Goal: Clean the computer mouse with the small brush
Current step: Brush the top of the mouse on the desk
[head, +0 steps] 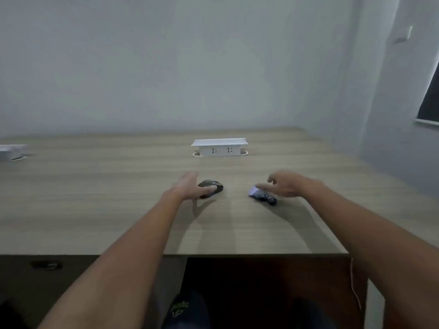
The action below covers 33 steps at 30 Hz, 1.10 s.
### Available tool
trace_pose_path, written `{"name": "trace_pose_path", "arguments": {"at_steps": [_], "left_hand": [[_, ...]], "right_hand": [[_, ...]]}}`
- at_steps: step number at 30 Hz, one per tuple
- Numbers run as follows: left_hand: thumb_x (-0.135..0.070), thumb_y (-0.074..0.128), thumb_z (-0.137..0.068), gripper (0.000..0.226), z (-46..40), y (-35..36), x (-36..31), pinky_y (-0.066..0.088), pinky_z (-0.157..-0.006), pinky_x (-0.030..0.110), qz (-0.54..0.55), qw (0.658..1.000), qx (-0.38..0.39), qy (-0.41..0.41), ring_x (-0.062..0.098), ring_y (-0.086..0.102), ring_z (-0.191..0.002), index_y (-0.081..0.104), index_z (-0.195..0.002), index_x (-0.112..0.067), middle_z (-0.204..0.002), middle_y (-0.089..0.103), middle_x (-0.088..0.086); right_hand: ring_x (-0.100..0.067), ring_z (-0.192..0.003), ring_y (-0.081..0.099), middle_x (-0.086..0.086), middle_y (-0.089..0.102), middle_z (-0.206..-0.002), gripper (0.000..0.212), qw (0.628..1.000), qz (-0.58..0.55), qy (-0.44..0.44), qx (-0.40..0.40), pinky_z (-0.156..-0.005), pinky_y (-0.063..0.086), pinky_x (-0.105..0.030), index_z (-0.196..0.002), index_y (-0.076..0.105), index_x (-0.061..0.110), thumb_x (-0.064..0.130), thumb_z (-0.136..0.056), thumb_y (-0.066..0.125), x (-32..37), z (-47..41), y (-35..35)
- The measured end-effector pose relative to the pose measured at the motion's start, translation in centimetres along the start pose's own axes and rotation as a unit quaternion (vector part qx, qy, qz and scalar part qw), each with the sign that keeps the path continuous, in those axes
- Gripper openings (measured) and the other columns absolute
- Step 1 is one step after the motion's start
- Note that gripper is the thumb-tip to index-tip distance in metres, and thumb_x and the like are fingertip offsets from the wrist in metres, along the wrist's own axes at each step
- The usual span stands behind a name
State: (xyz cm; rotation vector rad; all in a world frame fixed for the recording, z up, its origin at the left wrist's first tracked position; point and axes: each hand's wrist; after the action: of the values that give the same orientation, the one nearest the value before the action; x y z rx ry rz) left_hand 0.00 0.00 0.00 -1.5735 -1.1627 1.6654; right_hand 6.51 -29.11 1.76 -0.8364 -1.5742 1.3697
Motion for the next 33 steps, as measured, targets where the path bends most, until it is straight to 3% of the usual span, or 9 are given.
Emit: {"name": "trace_pose_path", "arguments": {"at_steps": [3,6,7,11,17,19,23,28,33], "left_hand": [[-0.055,0.073,-0.082,0.079,0.3,0.6,0.3,0.043,-0.1,0.037,0.019,1.0,-0.005,-0.012,0.031,0.052,-0.131,0.051,-0.138,-0.003,-0.144,0.054,0.015],[-0.049,0.076,-0.082,0.048,0.2,1.4,0.4,0.039,-0.07,0.032,0.031,0.999,-0.019,-0.007,0.027,0.056,-0.095,0.06,-0.099,-0.008,-0.102,0.06,0.011],[-0.047,0.076,-0.082,0.044,0.2,1.6,0.5,0.036,-0.068,0.031,0.042,0.999,-0.023,-0.005,0.026,0.054,-0.089,0.058,-0.093,-0.009,-0.095,0.058,0.009],[-0.041,0.077,-0.083,0.042,-0.3,2.3,0.8,0.037,-0.067,0.03,0.056,0.998,-0.038,-0.01,0.025,0.054,-0.082,0.066,-0.093,-0.002,-0.089,0.062,0.012],[-0.036,0.078,-0.083,0.036,-1.6,2.2,1.5,0.042,-0.064,0.029,0.074,0.997,-0.012,0.01,0.02,0.06,-0.077,0.073,-0.104,-0.008,-0.096,0.077,0.018],[-0.038,0.078,-0.082,0.035,-2.0,1.9,1.8,0.046,-0.071,0.029,0.068,0.997,0.016,0.023,0.019,0.063,-0.08,0.072,-0.106,-0.014,-0.097,0.078,0.016],[-0.033,0.08,-0.082,0.038,-2.8,1.3,2.0,0.052,-0.095,0.038,0.08,0.994,0.062,0.044,0.026,0.071,-0.102,0.073,-0.114,-0.015,-0.104,0.077,0.007],[-0.032,0.081,-0.081,0.038,-3.5,0.9,2.1,0.05,-0.094,0.034,0.083,0.989,0.1,0.069,0.024,0.069,-0.106,0.073,-0.115,-0.015,-0.108,0.076,0.002],[-0.027,0.08,-0.083,0.035,-4.4,1.1,2.1,0.049,-0.103,0.043,0.098,0.983,0.119,0.102,0.025,0.068,-0.104,0.073,-0.115,-0.013,-0.112,0.076,0.009]], "right_hand": [[-0.03,-0.107,0.064,-0.012,0.071,-0.115,0.079,1.0,0.009,-0.007,0.02,-0.095,0.052,-0.042,-0.113,0.072,0.006,0.076,-0.084,0.051,-0.2,0.5,0.9],[-0.028,-0.094,0.066,-0.01,0.073,-0.099,0.065,1.0,0.001,-0.023,0.011,-0.083,0.055,-0.038,-0.098,0.076,0.007,0.069,-0.08,0.064,-0.5,0.3,1.9],[-0.025,-0.092,0.064,-0.005,0.071,-0.097,0.058,1.0,-0.011,-0.026,0.006,-0.079,0.053,-0.036,-0.096,0.074,0.009,0.065,-0.08,0.068,-0.6,0.1,2.0],[-0.019,-0.085,0.06,0.001,0.067,-0.09,0.032,0.998,-0.055,-0.024,-0.002,-0.07,0.046,-0.03,-0.08,0.064,0.02,0.049,-0.08,0.077,-1.2,-0.8,2.6],[-0.012,-0.07,0.058,0.008,0.065,-0.073,0.03,0.993,-0.118,-0.021,-0.008,-0.059,0.042,-0.023,-0.08,0.069,0.013,0.041,-0.079,0.08,-1.7,-2.1,2.6],[-0.013,-0.068,0.061,0.006,0.067,-0.072,0.029,0.988,-0.15,-0.028,-0.022,-0.058,0.044,-0.024,-0.079,0.068,0.013,0.039,-0.078,0.081,-1.5,-2.6,2.2],[-0.009,-0.049,0.063,-0.001,0.071,-0.065,0.03,0.962,-0.264,-0.054,-0.055,-0.051,0.051,-0.017,-0.081,0.072,0.007,0.033,-0.076,0.087,-0.4,-3.6,1.2],[-0.013,-0.056,0.065,-0.008,0.072,-0.073,0.029,0.919,-0.383,-0.066,-0.064,-0.056,0.057,-0.018,-0.087,0.075,0.001,0.026,-0.077,0.086,1.2,-5.0,0.2],[-0.02,-0.057,0.064,-0.016,0.067,-0.076,0.039,0.898,-0.431,-0.083,-0.04,-0.056,0.057,-0.025,-0.1,0.073,-0.008,0.025,-0.083,0.081,2.3,-6.3,0.1]]}}
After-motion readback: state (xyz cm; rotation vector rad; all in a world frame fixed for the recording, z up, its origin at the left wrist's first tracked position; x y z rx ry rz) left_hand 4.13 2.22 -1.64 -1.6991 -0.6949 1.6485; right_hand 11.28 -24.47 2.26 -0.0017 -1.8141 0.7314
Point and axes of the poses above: each hand's wrist, its own z-axis away from the middle knuckle, its own y-axis out of the palm, x = y × z
